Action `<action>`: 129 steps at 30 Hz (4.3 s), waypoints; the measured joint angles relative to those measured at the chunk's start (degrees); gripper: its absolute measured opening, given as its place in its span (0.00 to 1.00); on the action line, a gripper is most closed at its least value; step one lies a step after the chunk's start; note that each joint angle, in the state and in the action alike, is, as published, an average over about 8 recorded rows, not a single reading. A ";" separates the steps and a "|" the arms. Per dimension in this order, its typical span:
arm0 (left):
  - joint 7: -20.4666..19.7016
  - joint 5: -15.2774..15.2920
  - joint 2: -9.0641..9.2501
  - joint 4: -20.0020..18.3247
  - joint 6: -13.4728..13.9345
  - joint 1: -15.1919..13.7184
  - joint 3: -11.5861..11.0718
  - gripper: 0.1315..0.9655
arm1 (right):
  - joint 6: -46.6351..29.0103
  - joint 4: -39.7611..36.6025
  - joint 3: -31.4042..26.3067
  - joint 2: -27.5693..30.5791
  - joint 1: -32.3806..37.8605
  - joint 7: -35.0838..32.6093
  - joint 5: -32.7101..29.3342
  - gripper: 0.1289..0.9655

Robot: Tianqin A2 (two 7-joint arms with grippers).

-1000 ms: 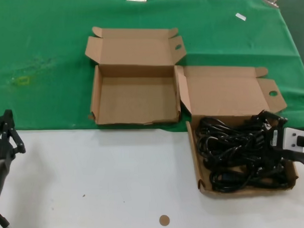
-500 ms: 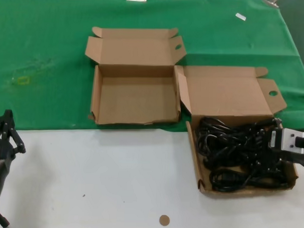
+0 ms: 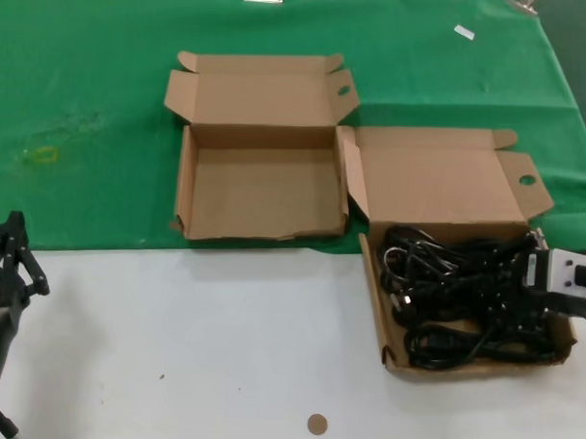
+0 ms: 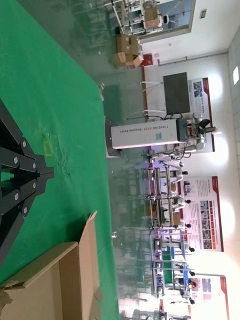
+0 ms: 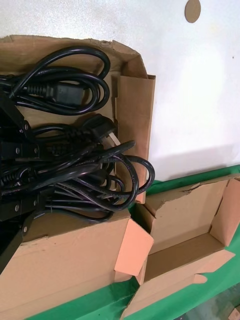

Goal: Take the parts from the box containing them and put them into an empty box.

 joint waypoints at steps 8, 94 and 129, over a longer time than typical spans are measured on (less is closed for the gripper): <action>0.00 0.00 0.00 0.00 0.00 0.00 0.00 0.01 | -1.21 2.42 1.62 0.99 -0.68 1.95 -0.87 0.13; 0.00 0.00 0.00 0.00 0.00 0.00 0.00 0.01 | 0.29 -41.17 -9.63 -39.11 39.86 -12.19 -9.55 0.25; 0.00 0.00 0.00 0.00 0.00 0.00 0.00 0.20 | 12.26 -29.05 -1.49 -38.45 23.08 -9.97 -0.84 0.91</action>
